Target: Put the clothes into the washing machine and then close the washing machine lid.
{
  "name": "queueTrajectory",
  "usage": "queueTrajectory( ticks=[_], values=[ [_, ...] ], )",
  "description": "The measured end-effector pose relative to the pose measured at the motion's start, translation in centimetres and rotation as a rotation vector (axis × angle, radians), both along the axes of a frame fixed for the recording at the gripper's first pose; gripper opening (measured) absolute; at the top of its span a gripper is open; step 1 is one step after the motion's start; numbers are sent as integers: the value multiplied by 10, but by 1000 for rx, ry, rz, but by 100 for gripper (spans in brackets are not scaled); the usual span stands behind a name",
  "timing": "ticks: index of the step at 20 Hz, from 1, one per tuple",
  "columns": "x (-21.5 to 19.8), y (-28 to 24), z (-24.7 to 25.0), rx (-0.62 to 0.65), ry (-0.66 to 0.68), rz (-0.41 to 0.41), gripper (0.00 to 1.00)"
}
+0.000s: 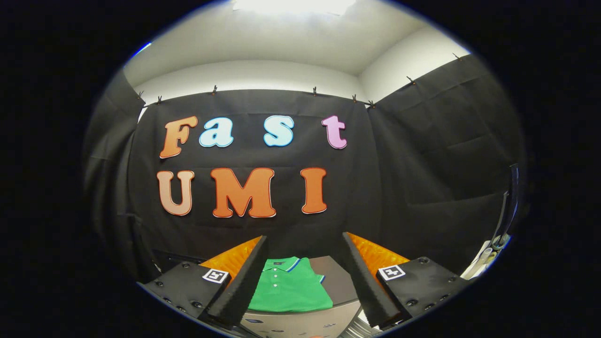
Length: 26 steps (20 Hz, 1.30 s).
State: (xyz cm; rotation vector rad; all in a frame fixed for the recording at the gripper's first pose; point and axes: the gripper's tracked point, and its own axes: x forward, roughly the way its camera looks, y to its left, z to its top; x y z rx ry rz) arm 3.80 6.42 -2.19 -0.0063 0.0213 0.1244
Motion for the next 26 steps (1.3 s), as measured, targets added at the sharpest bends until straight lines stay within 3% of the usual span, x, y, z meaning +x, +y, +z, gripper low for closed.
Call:
queueTrajectory(
  ticks=[8,16,23,26],
  values=[
    [6,5,3,43,-20,11,100],
    [81,64,-1,-76,58,115,100],
    [160,114,-80,-91,312,206,99],
    [183,119,-122,-169,448,198,98]
  ],
)
